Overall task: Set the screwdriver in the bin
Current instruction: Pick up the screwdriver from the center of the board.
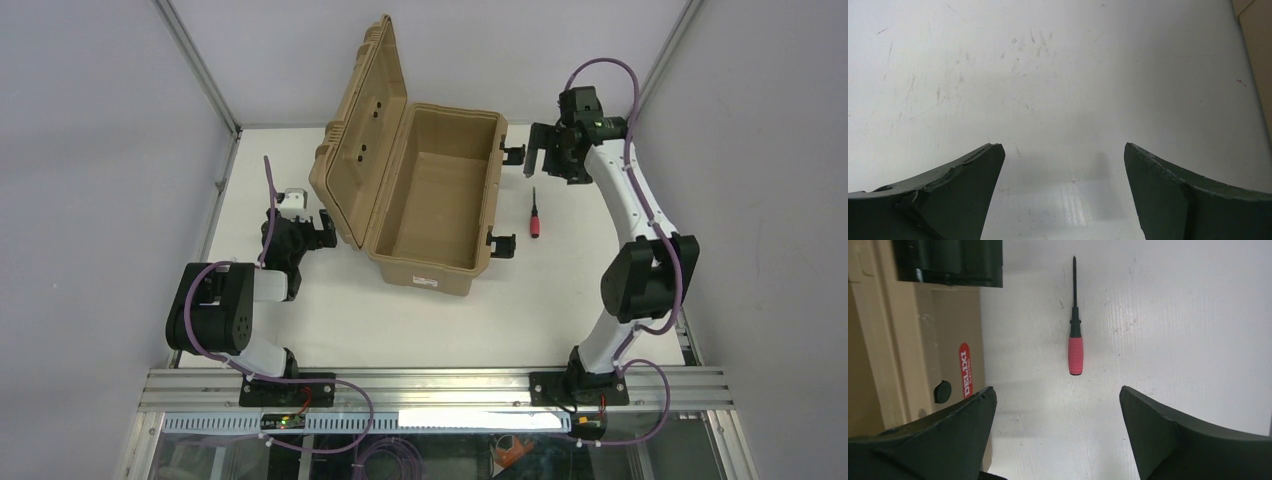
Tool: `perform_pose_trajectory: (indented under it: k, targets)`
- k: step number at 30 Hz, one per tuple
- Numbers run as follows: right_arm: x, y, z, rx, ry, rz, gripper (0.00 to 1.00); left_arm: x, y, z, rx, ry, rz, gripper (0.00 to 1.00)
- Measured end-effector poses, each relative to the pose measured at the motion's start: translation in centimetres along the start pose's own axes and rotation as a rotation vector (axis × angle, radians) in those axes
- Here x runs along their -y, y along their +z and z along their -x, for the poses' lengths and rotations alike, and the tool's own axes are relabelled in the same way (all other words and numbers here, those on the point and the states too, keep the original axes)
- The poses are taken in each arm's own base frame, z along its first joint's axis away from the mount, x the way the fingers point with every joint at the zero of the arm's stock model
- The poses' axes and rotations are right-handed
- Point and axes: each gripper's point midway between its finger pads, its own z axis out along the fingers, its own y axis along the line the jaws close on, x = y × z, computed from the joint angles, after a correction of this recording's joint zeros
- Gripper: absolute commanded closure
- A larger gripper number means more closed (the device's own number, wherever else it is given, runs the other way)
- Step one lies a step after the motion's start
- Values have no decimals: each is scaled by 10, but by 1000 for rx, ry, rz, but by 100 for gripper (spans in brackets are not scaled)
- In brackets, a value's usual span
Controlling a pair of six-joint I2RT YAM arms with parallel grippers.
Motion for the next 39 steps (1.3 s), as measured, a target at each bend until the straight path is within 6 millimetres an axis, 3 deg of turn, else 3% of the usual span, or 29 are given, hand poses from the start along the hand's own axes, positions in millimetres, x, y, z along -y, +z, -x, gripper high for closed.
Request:
perform_pose_trajectory:
  k: [14,21,39]
  targets:
    - [9,74,-49,-207,13,-23,11,0,0,0,0,0,0,1]
    - [12,102,-65,-266,12,-43,18,0,0,0,0,0,0,1]
    - [23,137,-103,-369,8,-94,42,0,0,0,0,0,0,1]
